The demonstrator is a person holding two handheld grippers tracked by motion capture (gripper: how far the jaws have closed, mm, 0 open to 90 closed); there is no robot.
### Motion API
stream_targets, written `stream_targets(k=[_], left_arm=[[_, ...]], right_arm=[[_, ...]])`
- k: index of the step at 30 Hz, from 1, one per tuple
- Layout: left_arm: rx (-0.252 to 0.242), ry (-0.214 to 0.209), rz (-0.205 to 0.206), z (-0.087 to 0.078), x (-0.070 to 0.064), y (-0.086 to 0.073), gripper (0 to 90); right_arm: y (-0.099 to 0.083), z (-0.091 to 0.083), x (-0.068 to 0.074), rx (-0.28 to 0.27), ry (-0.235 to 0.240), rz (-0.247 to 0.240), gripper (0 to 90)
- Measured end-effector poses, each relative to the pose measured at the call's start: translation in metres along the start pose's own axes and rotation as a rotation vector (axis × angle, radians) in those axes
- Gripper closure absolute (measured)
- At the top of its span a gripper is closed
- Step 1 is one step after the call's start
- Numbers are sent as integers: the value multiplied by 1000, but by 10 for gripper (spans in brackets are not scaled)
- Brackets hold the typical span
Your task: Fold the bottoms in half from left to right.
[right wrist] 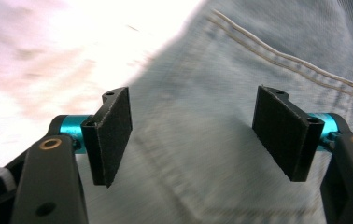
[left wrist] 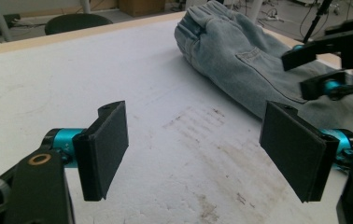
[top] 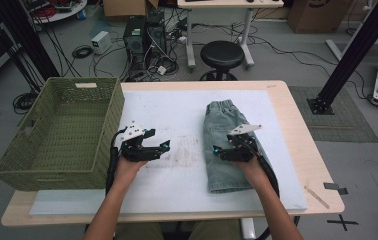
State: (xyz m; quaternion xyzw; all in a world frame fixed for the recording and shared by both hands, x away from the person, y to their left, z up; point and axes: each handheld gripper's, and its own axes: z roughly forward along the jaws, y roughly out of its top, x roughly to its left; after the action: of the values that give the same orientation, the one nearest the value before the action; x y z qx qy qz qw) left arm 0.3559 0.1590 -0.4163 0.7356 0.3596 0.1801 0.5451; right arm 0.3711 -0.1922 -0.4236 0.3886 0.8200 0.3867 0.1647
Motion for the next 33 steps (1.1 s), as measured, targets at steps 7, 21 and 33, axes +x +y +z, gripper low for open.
stream_targets(k=[7, 21, 33], left_arm=[[2, 0, -4, -6, -6, -4, 238], [-3, 1, -6, -10, -8, -6, 238], [1, -1, -6, -9, -8, -6, 238]], right_arm=[[-17, -1, 24, 74, -39, -83, 319], [-35, -19, 43, 73, 17, -108, 309], [-54, -47, 35, -49, 94, -35, 320]])
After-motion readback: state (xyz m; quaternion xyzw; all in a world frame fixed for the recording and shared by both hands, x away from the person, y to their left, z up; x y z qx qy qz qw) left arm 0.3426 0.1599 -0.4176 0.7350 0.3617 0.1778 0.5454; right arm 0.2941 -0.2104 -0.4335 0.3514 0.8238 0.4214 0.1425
